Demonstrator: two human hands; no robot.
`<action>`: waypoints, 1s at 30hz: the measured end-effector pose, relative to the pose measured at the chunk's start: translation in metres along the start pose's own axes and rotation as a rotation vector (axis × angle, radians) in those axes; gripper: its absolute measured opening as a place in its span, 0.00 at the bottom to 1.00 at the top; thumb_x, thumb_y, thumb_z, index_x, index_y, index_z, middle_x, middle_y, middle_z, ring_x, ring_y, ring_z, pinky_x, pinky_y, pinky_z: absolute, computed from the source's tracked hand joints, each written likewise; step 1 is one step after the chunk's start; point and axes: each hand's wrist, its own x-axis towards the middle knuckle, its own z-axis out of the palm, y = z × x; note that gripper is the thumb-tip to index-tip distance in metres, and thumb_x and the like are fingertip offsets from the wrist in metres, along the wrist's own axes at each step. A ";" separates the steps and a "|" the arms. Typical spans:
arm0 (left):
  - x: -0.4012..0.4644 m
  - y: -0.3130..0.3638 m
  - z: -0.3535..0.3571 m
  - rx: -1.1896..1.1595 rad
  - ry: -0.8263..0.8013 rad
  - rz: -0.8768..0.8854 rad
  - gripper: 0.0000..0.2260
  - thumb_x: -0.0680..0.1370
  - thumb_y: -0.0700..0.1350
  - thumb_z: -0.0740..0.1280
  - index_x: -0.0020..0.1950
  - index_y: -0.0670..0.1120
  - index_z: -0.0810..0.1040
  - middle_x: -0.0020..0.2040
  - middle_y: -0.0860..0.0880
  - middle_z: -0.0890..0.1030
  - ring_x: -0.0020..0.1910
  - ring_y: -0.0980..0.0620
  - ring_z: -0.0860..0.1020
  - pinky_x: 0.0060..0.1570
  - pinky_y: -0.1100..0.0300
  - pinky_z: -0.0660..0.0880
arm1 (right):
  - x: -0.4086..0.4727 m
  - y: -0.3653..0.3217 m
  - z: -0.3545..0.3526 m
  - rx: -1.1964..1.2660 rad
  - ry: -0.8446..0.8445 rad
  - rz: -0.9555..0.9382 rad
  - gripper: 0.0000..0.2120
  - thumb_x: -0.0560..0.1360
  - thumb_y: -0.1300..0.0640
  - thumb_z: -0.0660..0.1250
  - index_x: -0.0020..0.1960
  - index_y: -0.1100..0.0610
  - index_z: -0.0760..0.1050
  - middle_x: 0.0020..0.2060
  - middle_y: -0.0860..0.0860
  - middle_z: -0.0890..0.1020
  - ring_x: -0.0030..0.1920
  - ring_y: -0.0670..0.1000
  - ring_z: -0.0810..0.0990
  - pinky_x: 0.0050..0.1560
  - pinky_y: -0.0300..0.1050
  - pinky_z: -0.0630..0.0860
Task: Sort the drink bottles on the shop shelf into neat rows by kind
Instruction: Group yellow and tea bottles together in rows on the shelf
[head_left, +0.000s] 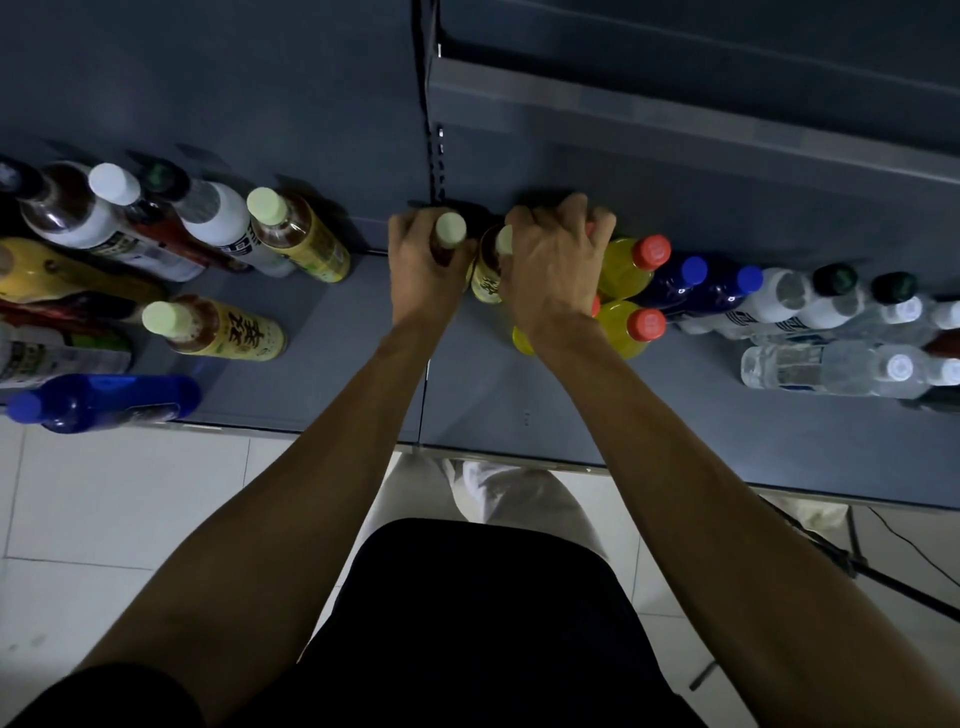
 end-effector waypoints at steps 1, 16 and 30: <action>0.001 -0.002 0.000 0.001 -0.017 0.011 0.15 0.72 0.40 0.72 0.58 0.40 0.77 0.54 0.47 0.69 0.51 0.55 0.70 0.48 0.82 0.62 | 0.000 -0.001 0.000 0.002 -0.020 0.003 0.08 0.69 0.59 0.67 0.48 0.54 0.79 0.42 0.52 0.83 0.54 0.59 0.75 0.55 0.53 0.54; -0.001 -0.001 -0.027 0.056 -0.201 0.098 0.19 0.75 0.35 0.65 0.66 0.41 0.73 0.61 0.42 0.77 0.60 0.47 0.74 0.60 0.60 0.70 | -0.029 -0.011 -0.037 0.442 -0.073 -0.103 0.17 0.76 0.53 0.63 0.63 0.56 0.76 0.59 0.54 0.80 0.62 0.57 0.72 0.61 0.50 0.66; -0.088 -0.014 -0.147 0.034 0.076 0.010 0.16 0.76 0.31 0.59 0.61 0.42 0.78 0.56 0.45 0.78 0.50 0.54 0.76 0.49 0.66 0.72 | -0.068 -0.075 -0.059 1.420 -0.473 0.162 0.15 0.78 0.60 0.66 0.64 0.64 0.75 0.55 0.57 0.80 0.58 0.52 0.77 0.49 0.29 0.70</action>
